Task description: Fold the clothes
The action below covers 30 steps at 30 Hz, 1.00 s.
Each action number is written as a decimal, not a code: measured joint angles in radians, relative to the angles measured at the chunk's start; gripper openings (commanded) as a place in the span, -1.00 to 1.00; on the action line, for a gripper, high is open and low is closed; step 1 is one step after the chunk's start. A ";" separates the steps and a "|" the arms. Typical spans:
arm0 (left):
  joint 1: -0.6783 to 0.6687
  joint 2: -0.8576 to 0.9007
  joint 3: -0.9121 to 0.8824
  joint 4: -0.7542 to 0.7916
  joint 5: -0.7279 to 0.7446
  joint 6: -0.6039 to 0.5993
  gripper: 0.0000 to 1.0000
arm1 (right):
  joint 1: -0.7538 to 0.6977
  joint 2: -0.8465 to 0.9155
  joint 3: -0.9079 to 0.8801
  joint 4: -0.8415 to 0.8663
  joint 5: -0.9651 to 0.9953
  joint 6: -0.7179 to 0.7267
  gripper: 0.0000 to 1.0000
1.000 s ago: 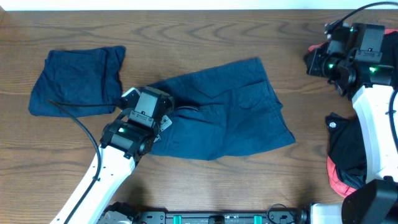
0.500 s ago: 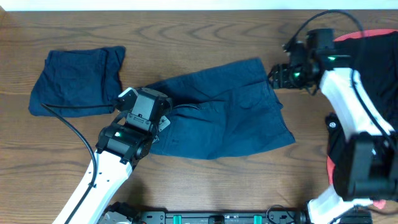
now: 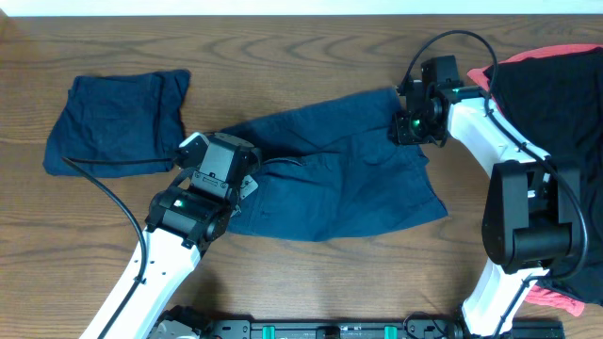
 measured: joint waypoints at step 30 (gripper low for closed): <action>0.001 0.000 0.000 0.020 -0.101 0.001 -0.88 | -0.055 -0.233 0.483 -0.177 -0.009 0.022 -0.98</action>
